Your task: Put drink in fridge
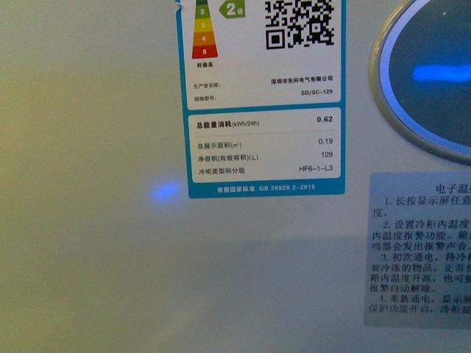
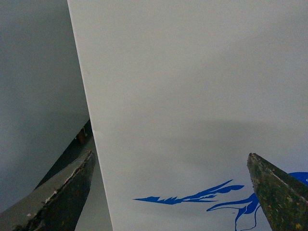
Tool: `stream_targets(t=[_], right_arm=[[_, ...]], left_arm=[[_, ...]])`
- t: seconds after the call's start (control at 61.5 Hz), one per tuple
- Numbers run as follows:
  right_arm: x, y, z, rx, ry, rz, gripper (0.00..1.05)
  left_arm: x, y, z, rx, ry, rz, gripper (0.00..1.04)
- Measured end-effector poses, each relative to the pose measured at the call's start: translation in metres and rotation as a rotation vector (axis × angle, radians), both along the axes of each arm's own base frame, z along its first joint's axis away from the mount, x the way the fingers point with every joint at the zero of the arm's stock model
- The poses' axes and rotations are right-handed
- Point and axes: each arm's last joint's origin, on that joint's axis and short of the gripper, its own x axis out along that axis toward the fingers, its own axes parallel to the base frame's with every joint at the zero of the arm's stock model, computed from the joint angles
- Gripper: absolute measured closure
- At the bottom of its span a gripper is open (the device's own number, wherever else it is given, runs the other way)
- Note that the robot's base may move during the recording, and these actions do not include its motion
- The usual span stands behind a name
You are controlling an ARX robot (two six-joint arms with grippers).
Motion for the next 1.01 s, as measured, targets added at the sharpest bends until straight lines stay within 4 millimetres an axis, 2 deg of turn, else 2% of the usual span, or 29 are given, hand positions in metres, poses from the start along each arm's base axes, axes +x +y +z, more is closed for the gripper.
stream_targets(t=[0.179, 0.244, 0.439, 0.715, 1.008], right_arm=[[-0.022, 0.012, 0.014, -0.018, -0.077, 0.01, 0.64], [-0.036, 0.019, 0.021, -0.022, -0.127, 0.005, 0.64], [-0.057, 0.032, 0.025, -0.037, -0.225, -0.034, 0.64], [-0.061, 0.061, 0.007, -0.047, -0.302, -0.073, 0.64], [-0.058, 0.071, -0.01, -0.075, -0.329, -0.11, 0.64]], left_arm=[[0.0, 0.0, 0.0, 0.0, 0.0, 0.0, 0.08], [0.0, 0.0, 0.0, 0.0, 0.0, 0.0, 0.08], [0.0, 0.0, 0.0, 0.0, 0.0, 0.0, 0.08], [0.0, 0.0, 0.0, 0.0, 0.0, 0.0, 0.08], [0.0, 0.0, 0.0, 0.0, 0.0, 0.0, 0.08]])
